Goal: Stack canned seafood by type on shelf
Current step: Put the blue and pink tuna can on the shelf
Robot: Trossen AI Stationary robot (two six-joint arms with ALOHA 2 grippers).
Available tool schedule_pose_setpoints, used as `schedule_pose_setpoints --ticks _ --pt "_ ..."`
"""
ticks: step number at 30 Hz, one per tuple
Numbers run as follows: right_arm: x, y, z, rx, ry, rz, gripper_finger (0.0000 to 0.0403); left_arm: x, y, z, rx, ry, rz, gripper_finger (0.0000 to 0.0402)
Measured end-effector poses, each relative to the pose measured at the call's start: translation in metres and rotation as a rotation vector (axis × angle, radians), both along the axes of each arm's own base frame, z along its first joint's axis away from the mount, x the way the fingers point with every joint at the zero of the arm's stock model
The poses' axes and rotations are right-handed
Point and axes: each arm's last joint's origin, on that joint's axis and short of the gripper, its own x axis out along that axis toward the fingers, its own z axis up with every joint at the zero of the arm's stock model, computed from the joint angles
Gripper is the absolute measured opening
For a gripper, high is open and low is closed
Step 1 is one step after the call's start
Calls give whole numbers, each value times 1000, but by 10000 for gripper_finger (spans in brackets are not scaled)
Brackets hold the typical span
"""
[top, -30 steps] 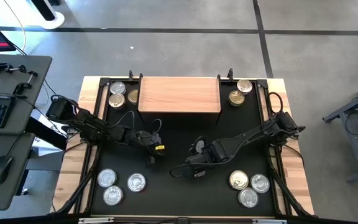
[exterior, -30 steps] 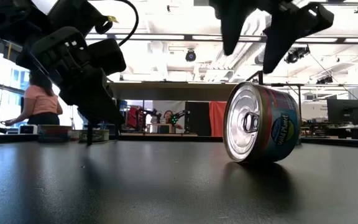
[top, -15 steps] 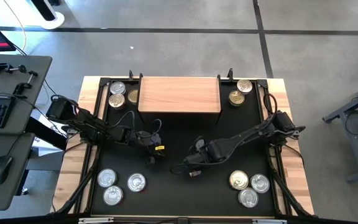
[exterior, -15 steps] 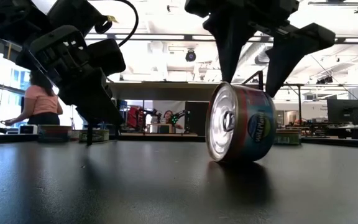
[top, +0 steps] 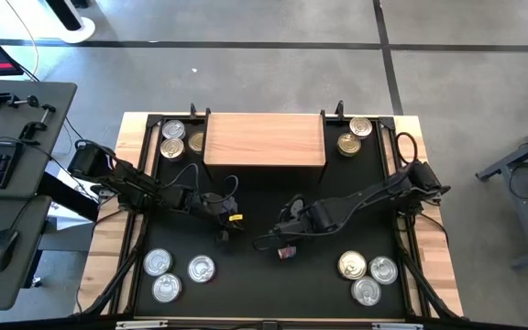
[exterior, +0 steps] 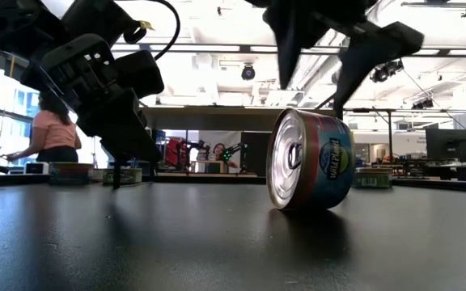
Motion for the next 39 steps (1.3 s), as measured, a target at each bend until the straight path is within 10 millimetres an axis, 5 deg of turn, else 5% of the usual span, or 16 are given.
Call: schedule_pose_setpoints --ticks 5,27,35,39 --pt "9 5 -2 23 -79 -17 279 0 0 0 1 0 2 0" --pt "15 8 -40 -19 78 20 277 1 1 1 -28 0 45 0" --pt "15 8 -55 -10 150 66 172 7 0 11 -102 -108 75 0" --pt "6 2 -39 -60 165 97 169 9 -1 20 -151 -173 92 0"
